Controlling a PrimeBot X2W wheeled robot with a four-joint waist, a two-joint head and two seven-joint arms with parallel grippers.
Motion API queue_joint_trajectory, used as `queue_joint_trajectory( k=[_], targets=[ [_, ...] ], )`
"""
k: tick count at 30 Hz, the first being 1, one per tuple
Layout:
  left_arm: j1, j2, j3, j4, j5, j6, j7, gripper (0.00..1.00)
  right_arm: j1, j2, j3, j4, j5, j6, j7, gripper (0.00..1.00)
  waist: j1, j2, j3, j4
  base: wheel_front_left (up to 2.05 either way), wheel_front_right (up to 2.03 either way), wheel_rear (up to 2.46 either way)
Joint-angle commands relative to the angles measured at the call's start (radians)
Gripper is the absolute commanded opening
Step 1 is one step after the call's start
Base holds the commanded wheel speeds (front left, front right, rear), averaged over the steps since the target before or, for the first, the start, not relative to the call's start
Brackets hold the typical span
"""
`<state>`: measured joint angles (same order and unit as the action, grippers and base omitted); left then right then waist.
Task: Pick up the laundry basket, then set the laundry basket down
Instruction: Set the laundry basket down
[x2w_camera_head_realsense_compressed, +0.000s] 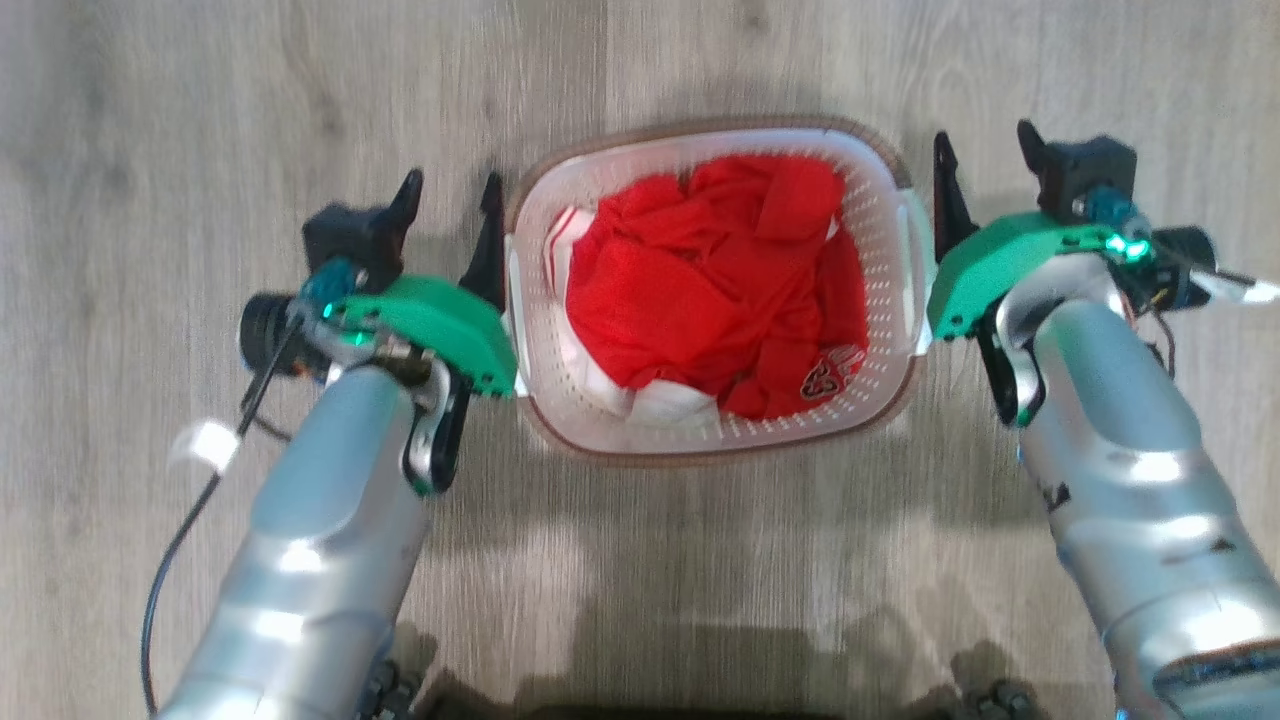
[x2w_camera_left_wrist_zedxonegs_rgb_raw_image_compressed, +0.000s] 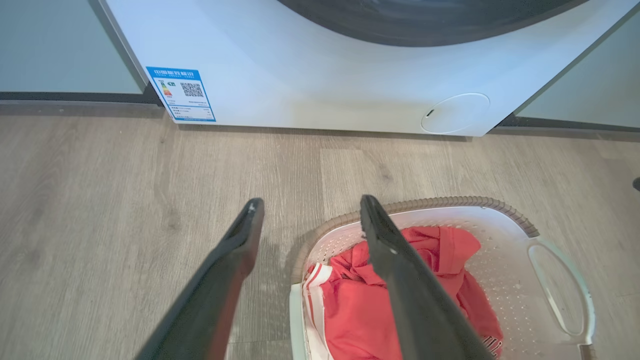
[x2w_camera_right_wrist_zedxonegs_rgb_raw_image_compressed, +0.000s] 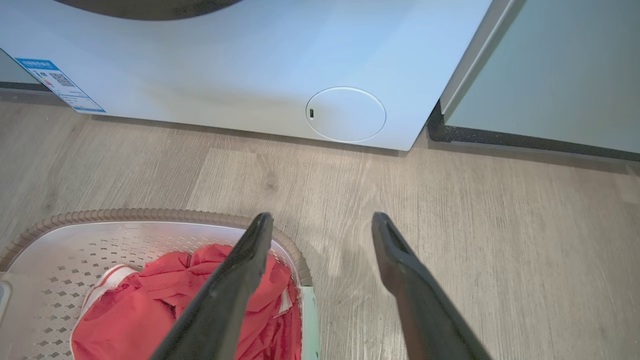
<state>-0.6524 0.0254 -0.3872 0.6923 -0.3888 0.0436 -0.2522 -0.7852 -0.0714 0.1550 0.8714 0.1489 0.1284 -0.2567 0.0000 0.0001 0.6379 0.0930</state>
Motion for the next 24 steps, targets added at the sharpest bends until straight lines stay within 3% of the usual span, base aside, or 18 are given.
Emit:
queue_joint_trajectory(
  k=[1,11,24],
  targets=[
    [0.032,0.026,0.045,-0.041,0.022,-0.002,-0.01,1.0,0.044,0.021,0.009,-0.039,-0.006,0.002,-0.005,1.0,0.0,-0.0001,-0.055,-0.009,0.0,0.0,0.0],
    [0.266,0.025,0.191,-0.24,0.145,-0.016,-0.01,1.0,0.227,0.021,-0.008,-0.225,0.011,0.002,-0.005,1.0,0.0,-0.0001,-0.259,-0.041,0.0,0.0,0.0],
    [0.54,0.025,0.275,-0.47,0.169,0.008,-0.01,1.0,0.481,0.021,0.002,-0.438,0.027,0.002,-0.005,1.0,0.0,-0.0001,-0.48,-0.074,0.0,0.0,0.0]
  ],
)
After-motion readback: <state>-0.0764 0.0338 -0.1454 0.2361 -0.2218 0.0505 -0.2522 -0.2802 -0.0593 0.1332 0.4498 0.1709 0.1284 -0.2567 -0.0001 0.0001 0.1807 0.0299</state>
